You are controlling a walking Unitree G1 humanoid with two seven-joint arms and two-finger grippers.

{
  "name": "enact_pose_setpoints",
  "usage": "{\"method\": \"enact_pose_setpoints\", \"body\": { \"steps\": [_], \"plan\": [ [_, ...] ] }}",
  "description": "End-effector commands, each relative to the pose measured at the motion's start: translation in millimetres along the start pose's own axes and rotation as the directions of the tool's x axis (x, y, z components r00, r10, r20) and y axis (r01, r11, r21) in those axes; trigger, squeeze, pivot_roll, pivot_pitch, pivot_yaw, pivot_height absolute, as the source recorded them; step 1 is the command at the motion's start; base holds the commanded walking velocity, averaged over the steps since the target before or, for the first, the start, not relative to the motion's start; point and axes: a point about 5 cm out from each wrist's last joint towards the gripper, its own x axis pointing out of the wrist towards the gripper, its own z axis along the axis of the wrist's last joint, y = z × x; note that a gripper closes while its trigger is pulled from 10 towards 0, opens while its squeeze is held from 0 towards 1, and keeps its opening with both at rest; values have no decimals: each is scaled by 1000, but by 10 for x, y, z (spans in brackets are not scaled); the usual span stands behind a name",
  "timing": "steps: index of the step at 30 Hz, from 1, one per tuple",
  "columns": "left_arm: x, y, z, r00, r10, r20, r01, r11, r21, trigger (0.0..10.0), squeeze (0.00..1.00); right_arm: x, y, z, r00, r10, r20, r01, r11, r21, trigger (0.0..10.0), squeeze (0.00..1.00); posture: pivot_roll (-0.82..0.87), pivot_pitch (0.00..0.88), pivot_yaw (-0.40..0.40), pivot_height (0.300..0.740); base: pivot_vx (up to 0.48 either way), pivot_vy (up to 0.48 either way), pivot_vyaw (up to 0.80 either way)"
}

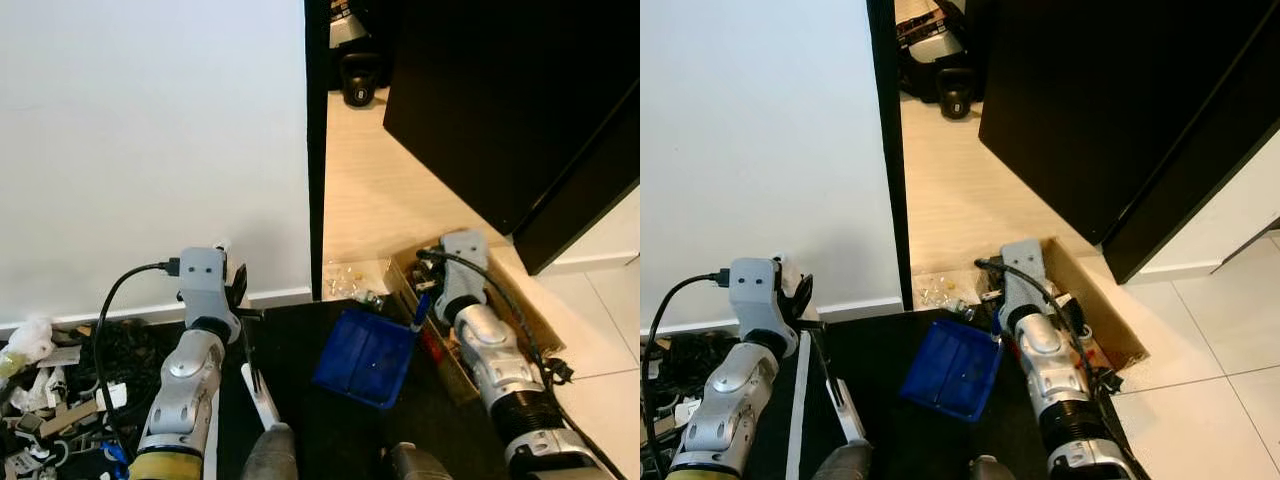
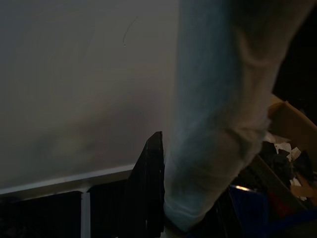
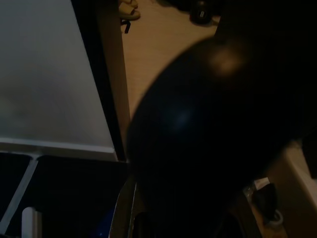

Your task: Sweep floor

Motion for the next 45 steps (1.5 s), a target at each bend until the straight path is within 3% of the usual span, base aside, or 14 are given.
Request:
{"method": "enact_pose_setpoints", "body": {
  "steps": [1,6,12,19,21,26,30,36,45],
  "plan": [
    [-4,-25,-24,1000,-11,5,11,1000,7,10000,0,-54,9,-141,999,-8,-41,8,1000,15,10000,0,181,97,-8,740,0,0,0],
    [15,25,-6,1000,-4,19,3,1000,25,10000,0,-85,18,-141,999,4,-35,-2,999,33,10000,0,173,90,-7,740,0,0,0],
    [103,105,107,998,-19,58,16,998,55,10000,0,-128,-32,-64,989,151,-3,-151,988,-45,10000,0,164,77,-3,740,0,0,0],
    [129,87,143,997,-47,64,43,998,50,10000,0,-155,-139,84,983,182,35,-182,983,11,10000,0,155,83,1,740,0,0,0],
    [133,60,119,997,-57,58,54,997,48,10000,0,-166,-134,32,977,213,1,-213,977,12,10000,0,157,85,3,740,0,0,0],
    [124,44,26,997,-67,29,66,997,31,10000,0,-158,-156,-87,982,185,-24,-186,980,-68,10000,0,159,83,5,740,0,0,0],
    [111,34,-21,995,-97,12,96,995,29,10000,0,-141,-142,-119,989,150,-7,-150,988,-43,10000,0,165,84,5,740,0,0,0],
    [117,40,-27,991,-132,2,132,990,57,10000,0,-156,-11,-324,972,192,-134,-198,980,-35,10000,0,166,78,9,740,0,0,0],
    [128,2,-44,990,-144,0,143,988,59,10000,0,-114,-76,-322,992,91,-92,-87,995,47,10000,0,169,79,13,740,0,0,0]
  ]
}}
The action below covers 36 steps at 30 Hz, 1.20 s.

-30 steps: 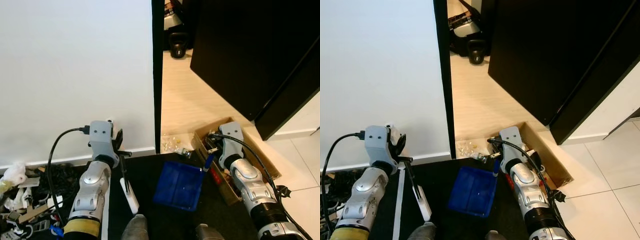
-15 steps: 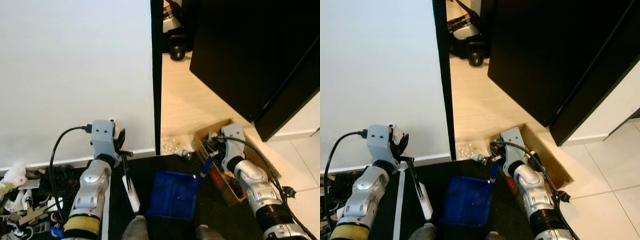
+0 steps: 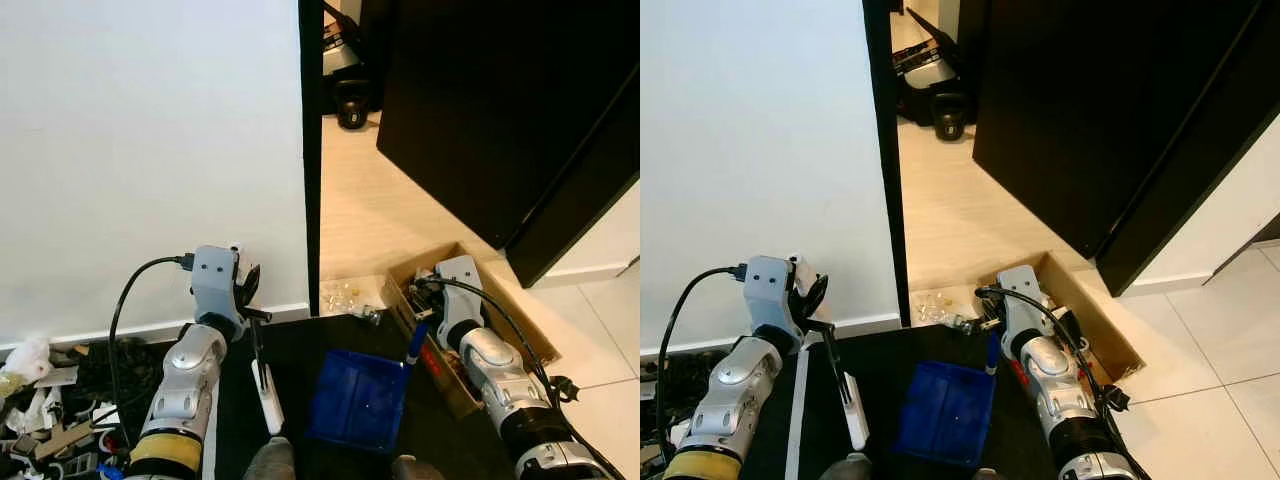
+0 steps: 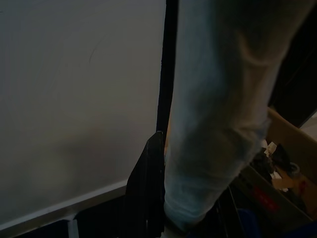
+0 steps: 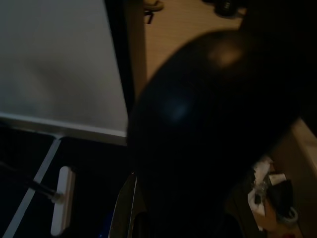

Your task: Sweep floor

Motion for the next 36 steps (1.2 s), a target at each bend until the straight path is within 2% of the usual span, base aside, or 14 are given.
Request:
{"method": "enact_pose_setpoints", "body": {
  "steps": [1,2,3,12,16,17,23,27,30,36],
  "plan": [
    [4,-9,27,1000,-15,17,15,1000,24,10000,0,-5,-46,-21,999,-47,4,47,998,40,10000,0,169,80,13,740,0,0,0],
    [4,-9,27,1000,-15,17,15,1000,24,10000,0,-5,-46,-21,999,-47,4,47,998,40,10000,0,169,80,13,740,0,0,0],
    [3,-11,24,1000,-16,17,16,1000,24,10000,0,-5,-59,3,998,-53,22,52,997,48,10000,1000,168,80,14,740,0,0,0],
    [-2,-3,14,1000,-14,15,13,1000,24,10000,0,-21,-136,74,991,-99,87,96,994,43,10000,1000,169,83,14,740,0,0,0],
    [-26,0,-2,1000,-14,12,14,1000,25,10000,0,-55,-124,65,986,-123,108,124,992,-1,10000,1000,167,89,13,740,0,0,0],
    [-35,-1,-4,1000,-15,11,15,1000,25,10000,0,-68,-115,67,985,-126,121,128,992,-1,10000,0,166,91,12,740,0,0,0],
    [-85,23,17,1000,-9,23,8,1000,24,10000,0,-216,53,13,975,-105,197,111,994,-19,10000,0,165,99,5,740,0,0,0],
    [-67,30,72,999,-4,40,3,1000,21,10000,0,-292,159,-90,976,-108,191,109,994,9,10000,0,164,100,2,740,0,0,0],
    [-22,29,150,998,-4,64,3,1000,19,10000,0,-379,233,-192,970,-158,183,160,987,5,10000,0,158,101,2,740,0,0,0],
    [-3,32,178,997,-12,72,10,1000,22,10000,0,-502,151,-216,933,-299,203,305,952,-1,10000,0,146,102,10,740,0,0,0]
  ]
}}
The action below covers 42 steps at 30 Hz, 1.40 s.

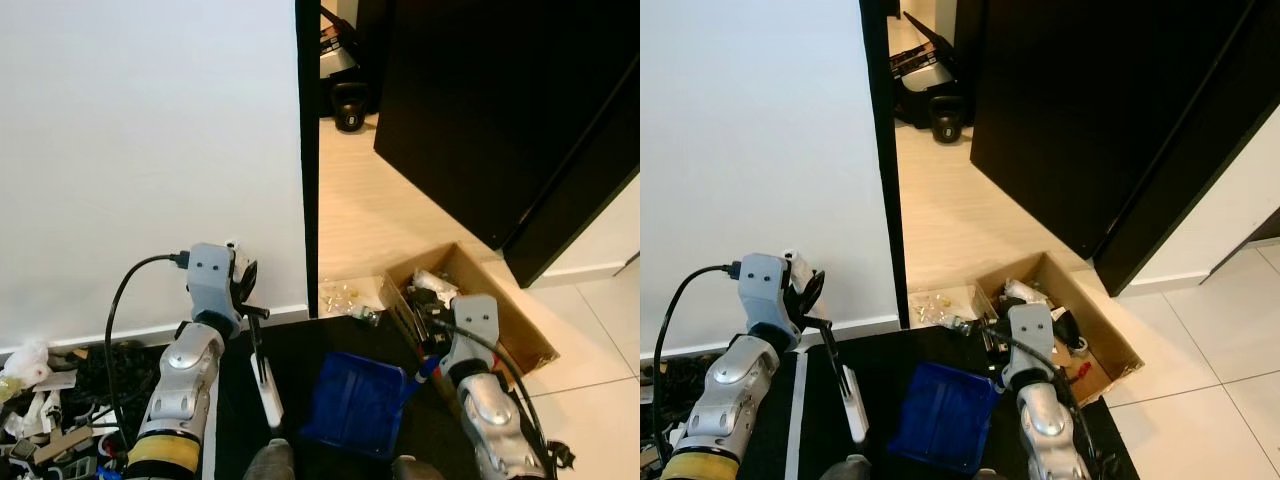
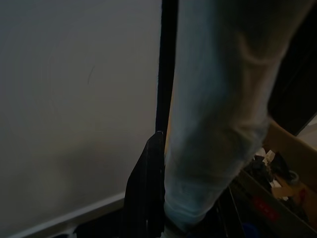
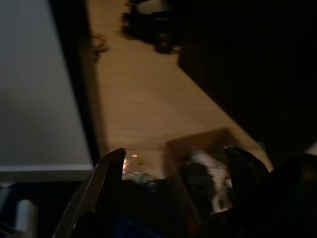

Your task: Sweep floor

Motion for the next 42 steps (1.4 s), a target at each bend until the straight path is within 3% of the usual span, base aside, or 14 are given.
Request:
{"method": "enact_pose_setpoints", "body": {
  "steps": [1,7,12,16,18,25,30,42],
  "plan": [
    [9,23,63,1000,-8,21,7,1000,11,10000,0,-19,-64,34,999,-44,23,44,999,-15,10000,0,146,102,10,740,0,0,0],
    [17,8,51,1000,-11,15,11,1000,9,10000,0,-17,-194,27,996,-90,27,92,994,-54,10000,0,143,98,11,740,0,0,0],
    [20,-1,38,1000,-14,12,14,1000,9,10000,0,54,-279,71,992,-123,36,125,992,-36,10000,0,145,94,12,740,0,0,0],
    [13,11,32,1000,-12,9,12,1000,12,10000,0,130,-348,70,982,-189,-23,191,974,120,10000,0,149,88,8,740,0,0,0],
    [10,18,31,1000,-10,9,10,1000,13,10000,0,111,-319,56,983,-180,-29,182,975,125,10000,0,149,86,5,740,0,0,0],
    [-19,24,10,1000,-3,5,3,1000,12,10000,0,-209,-105,-202,989,-85,-124,104,982,159,10000,0,138,90,1,740,0,0,0],
    [-10,10,1,1000,-9,1,9,1000,10,10000,0,-292,-96,-314,981,-77,-180,106,982,154,10000,0,129,90,5,740,0,0,0],
    [50,4,34,1000,-20,8,20,1000,12,10000,0,75,-140,-130,968,-172,-181,210,953,217,10000,0,135,84,18,740,0,0,0]
  ]
}}
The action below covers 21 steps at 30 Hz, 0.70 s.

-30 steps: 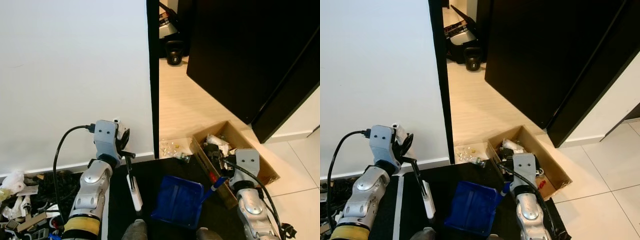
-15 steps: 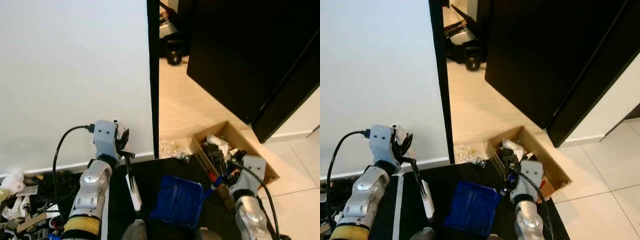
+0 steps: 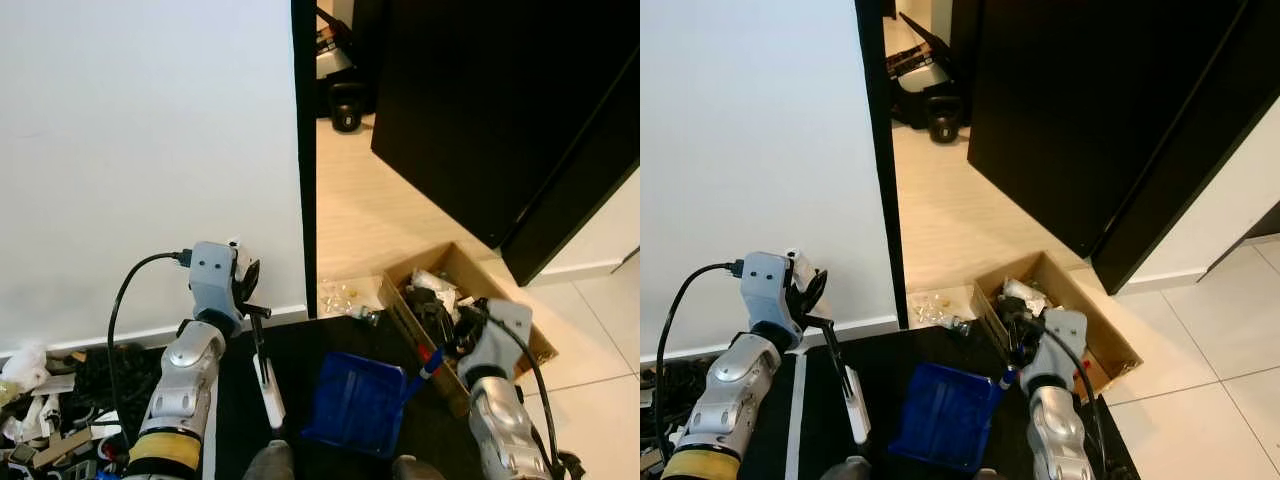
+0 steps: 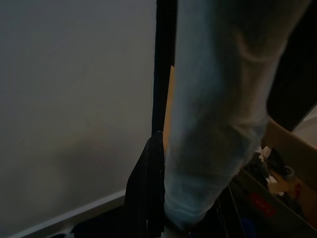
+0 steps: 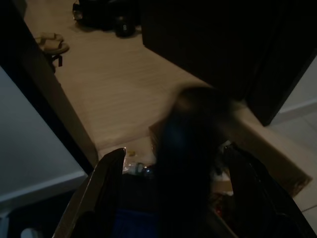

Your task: Sweep floor

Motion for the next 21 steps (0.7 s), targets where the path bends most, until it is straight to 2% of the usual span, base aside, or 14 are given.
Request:
{"method": "enact_pose_setpoints", "body": {
  "steps": [1,4,8,17,18,19,20,21],
  "plan": [
    [24,14,62,1000,-6,23,6,1000,16,10000,0,-6,2,-90,998,-26,-51,27,999,19,10000,0,138,84,18,740,0,0,0],
    [15,23,70,1000,-1,26,1,1000,17,10000,0,23,63,-123,995,-42,-87,46,997,54,10000,0,143,86,16,740,0,0,0],
    [7,28,67,1000,2,26,-2,1000,17,10000,0,34,63,-120,993,-66,-97,73,995,69,10000,0,147,88,15,740,0,0,0],
    [14,15,62,1000,-1,25,0,1000,15,10000,0,76,45,-92,991,-103,-85,108,993,55,10000,0,142,88,16,740,0,0,0],
    [16,13,63,1000,-1,26,1,1000,14,10000,0,81,48,-86,991,-105,-81,109,993,53,9451,0,143,88,17,740,0,0,0],
    [18,13,64,1000,-2,26,1,1000,15,10000,0,84,55,-78,992,-104,-75,107,993,45,7922,0,143,88,17,740,0,0,0],
    [18,13,64,1000,-2,26,1,1000,15,10000,0,84,55,-78,992,-104,-75,107,993,45,7922,0,143,88,17,740,0,0,0],
    [18,13,64,1000,-2,26,2,1000,15,10000,0,85,66,-71,992,-101,-70,104,994,41,5255,0,142,88,17,740,0,0,0]
  ]
}}
